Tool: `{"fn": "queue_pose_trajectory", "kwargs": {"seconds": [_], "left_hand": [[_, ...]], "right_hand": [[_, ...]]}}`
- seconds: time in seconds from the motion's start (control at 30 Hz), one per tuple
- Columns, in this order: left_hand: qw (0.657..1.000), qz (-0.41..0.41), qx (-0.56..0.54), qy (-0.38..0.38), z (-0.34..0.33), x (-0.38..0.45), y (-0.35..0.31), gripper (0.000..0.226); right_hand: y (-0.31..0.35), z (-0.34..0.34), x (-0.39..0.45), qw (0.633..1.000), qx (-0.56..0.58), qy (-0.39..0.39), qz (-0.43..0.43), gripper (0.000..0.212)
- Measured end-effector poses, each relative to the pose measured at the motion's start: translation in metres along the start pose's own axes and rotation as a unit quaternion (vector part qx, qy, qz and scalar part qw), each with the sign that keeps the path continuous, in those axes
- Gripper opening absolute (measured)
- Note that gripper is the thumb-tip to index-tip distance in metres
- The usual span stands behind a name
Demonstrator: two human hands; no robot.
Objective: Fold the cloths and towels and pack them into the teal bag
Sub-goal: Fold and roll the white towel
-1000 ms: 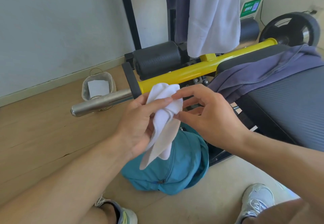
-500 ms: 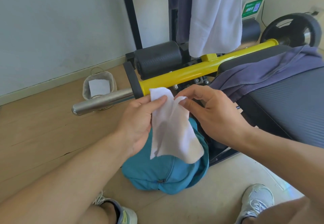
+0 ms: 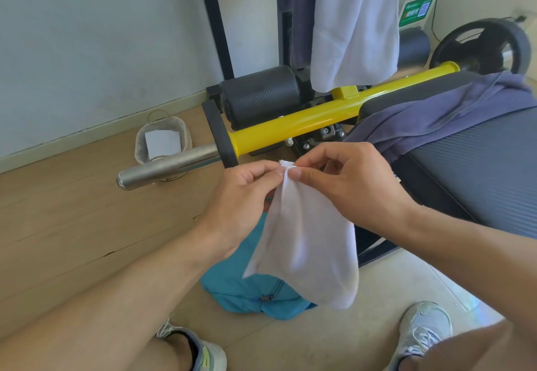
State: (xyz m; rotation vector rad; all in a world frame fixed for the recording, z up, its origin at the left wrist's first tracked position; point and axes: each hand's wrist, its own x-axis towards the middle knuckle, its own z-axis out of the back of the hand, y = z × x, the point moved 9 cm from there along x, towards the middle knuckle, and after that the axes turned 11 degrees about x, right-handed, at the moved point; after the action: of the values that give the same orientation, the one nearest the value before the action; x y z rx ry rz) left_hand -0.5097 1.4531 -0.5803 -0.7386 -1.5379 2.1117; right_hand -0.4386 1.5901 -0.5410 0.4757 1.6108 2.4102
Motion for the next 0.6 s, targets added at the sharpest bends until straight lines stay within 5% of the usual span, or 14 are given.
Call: {"fn": "queue_pose_trajectory", "kwargs": {"seconds": [0.6], "left_hand": [[0.991, -0.091, 0.093, -0.009, 0.004, -0.004, -0.013, 0.024]], "right_hand": [[0.000, 0.004, 0.001, 1.000, 0.029, 0.005, -0.011, 0.012]]}}
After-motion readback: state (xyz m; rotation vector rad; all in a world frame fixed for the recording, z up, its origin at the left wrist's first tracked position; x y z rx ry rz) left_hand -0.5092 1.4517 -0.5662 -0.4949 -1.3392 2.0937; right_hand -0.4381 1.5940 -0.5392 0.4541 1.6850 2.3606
